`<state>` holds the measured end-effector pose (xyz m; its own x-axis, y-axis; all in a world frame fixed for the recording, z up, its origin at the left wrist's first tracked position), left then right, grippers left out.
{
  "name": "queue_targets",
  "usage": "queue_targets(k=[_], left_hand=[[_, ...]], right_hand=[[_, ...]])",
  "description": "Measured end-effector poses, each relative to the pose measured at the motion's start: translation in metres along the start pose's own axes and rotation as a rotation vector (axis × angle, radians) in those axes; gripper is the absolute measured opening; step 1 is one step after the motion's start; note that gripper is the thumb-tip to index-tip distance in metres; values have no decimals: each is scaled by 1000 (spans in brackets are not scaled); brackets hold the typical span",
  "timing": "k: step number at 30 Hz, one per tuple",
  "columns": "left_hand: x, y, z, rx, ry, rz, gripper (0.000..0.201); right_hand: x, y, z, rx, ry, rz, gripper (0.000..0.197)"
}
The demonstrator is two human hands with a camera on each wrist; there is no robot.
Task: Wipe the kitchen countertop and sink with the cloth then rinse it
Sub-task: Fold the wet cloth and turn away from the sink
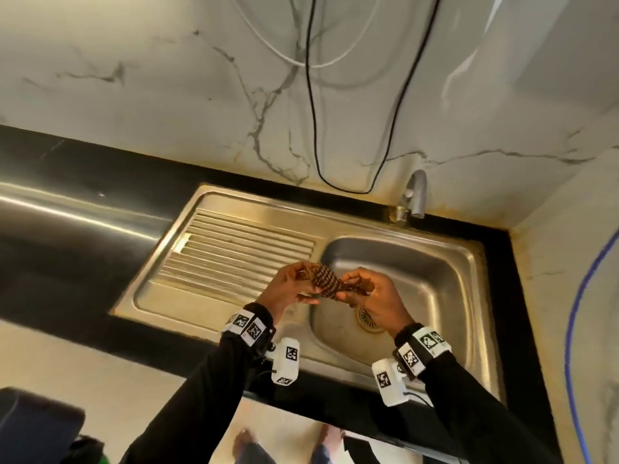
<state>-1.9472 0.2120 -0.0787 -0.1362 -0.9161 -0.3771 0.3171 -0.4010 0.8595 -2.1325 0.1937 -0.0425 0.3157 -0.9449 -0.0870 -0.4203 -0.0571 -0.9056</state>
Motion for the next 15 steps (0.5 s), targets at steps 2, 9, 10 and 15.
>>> queue_targets(k=[2, 9, 10, 15], left_hand=[[-14, 14, -21, -33, 14, 56, 37], [-75, 61, -100, -161, 124, 157, 46], [-82, 66, -113, -173, 146, 168, 48], [-128, 83, -201, -286, 299, 226, 32]], right_hand=[[7, -20, 13, 21, -3, -17, 14], [33, -94, 94, 133, -37, -12, 12], [35, -106, 106, 159, -35, -13, 13], [29, -177, 200, 63, -179, -181, 38]])
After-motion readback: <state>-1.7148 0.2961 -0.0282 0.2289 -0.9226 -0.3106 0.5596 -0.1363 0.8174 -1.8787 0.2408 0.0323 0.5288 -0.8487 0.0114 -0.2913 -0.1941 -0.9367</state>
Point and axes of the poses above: each hand's wrist, its own x-axis towards the middle knuckle, its own z-axis out of the palm, y = z × x, the point moved 10 cm from there along x, towards the middle knuckle, and after that the axes turned 12 degrees about -x, right-handed, at the moved point
